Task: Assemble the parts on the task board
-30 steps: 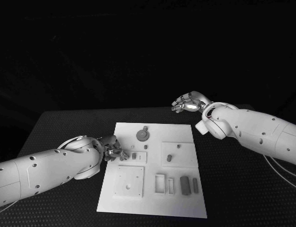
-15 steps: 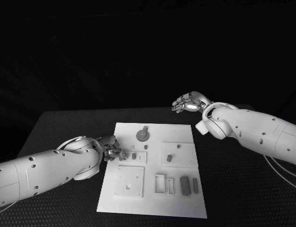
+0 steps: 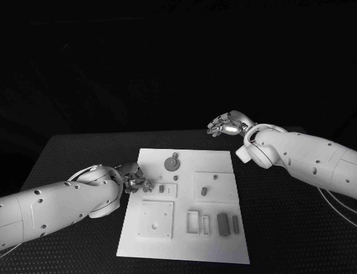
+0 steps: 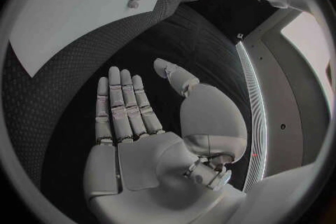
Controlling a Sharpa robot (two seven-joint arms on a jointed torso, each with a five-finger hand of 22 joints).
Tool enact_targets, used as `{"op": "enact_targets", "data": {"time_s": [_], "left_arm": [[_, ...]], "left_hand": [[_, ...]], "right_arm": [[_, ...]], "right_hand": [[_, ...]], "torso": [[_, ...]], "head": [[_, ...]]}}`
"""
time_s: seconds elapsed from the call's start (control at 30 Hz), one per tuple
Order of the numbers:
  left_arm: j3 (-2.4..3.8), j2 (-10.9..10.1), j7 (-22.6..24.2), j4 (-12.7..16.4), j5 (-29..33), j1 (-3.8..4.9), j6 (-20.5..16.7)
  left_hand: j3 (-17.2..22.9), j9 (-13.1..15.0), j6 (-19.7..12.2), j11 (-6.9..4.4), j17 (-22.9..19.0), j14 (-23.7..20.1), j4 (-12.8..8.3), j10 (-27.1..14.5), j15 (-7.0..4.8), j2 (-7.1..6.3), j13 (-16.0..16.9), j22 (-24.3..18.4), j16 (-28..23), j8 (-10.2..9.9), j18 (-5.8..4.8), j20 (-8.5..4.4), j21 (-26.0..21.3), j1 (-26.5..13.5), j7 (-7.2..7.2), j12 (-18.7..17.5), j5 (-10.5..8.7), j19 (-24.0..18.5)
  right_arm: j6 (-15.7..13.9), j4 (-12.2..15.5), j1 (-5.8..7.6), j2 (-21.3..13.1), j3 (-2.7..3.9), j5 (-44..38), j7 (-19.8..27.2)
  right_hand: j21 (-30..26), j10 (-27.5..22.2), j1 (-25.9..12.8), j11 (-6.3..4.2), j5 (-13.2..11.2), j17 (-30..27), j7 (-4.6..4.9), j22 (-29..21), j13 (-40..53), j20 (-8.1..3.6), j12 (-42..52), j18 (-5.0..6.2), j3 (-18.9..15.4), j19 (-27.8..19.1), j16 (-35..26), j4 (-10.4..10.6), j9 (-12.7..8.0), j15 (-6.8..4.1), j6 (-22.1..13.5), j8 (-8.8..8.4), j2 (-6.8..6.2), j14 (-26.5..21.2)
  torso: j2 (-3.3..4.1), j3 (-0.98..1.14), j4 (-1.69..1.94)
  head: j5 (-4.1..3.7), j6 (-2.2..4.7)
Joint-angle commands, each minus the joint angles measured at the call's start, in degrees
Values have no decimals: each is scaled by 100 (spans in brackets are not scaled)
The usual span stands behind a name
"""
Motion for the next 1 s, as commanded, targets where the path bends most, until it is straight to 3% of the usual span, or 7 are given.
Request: {"op": "enact_targets", "data": {"time_s": [0.03, 0.33, 0.4, 0.63, 0.73, 1.0], "left_arm": [[1, 23, 44, 6, 50, -2, 4], [0, 41, 9, 20, 17, -2, 148], [0, 40, 1, 20, 15, -3, 167], [0, 46, -17, 33, -111, -3, 237], [-1, 54, -30, 35, -126, -3, 294], [-1, 56, -50, 26, -159, -3, 315]], "left_hand": [[435, -1, 36, -37, -9, 35, -192, -4, -2, 190, 8, 114, 39, 36, -50, -828, 34, 98, 8, 41, -36, 33], [464, -5, 25, -35, -16, 29, -223, -10, 2, 211, 5, 114, 39, 38, -48, -829, 43, 48, 10, 43, -100, 25], [466, -5, 24, -35, -16, 29, -225, -10, 3, 211, 5, 114, 39, 38, -47, -829, 43, 47, 10, 44, -101, 25], [473, -5, 25, -36, -17, 29, -236, -10, 3, 212, 5, 114, 41, 41, -47, -829, 46, 43, 10, 46, -101, 24], [475, -5, 27, -36, -17, 30, -238, -8, 4, 216, 5, 114, 42, 43, -47, -829, 47, 36, 10, 47, -104, 24], [487, -4, 31, -38, -17, 34, -257, -4, 5, 220, 6, 115, 50, 50, -46, -829, 53, 23, 7, 55, -83, 22]], "right_arm": [[73, 5, 0, -2, 2, 0, 57], [76, 11, 0, -5, 2, 0, 58], [74, 12, 0, -9, 2, 0, 57], [76, 17, 0, -15, 2, 0, 56], [73, 19, 0, -15, 2, 0, 57], [79, 22, 0, -18, 2, 0, 57]], "right_hand": [[-35, 52, -41, -5, 28, -8, 21, 8, -5, 2, -34, -105, -25, -41, -40, 12, -8, 31, -36, 25, -2, 8], [-35, 53, -43, -5, 30, -9, 21, 9, -4, 2, -35, -104, -24, -41, -41, 11, -9, 31, -36, 25, 0, 8], [-35, 53, -43, -5, 30, -9, 20, 9, -4, 2, -35, -104, -24, -41, -41, 10, -9, 31, -36, 25, 0, 8], [-35, 54, -43, -5, 31, -9, 20, 10, -4, 1, -36, -104, -23, -41, -41, 8, -10, 31, -36, 26, 0, 8], [-35, 54, -44, -6, 32, -9, 20, 10, -4, 1, -37, -104, -23, -41, -42, 8, -10, 31, -36, 26, 0, 9], [-36, 55, -46, -6, 32, -9, 20, 11, -4, 1, -38, -104, -23, -41, -42, 7, -11, 31, -36, 27, 0, 9]], "torso": [[1, 1, 0], [-3, 4, 3], [-2, 3, 5], [-1, 6, -1], [1, 5, -1], [1, 2, 2]], "head": [[7, -9], [22, -40], [8, -13], [14, -37], [23, -12], [29, -46]]}}
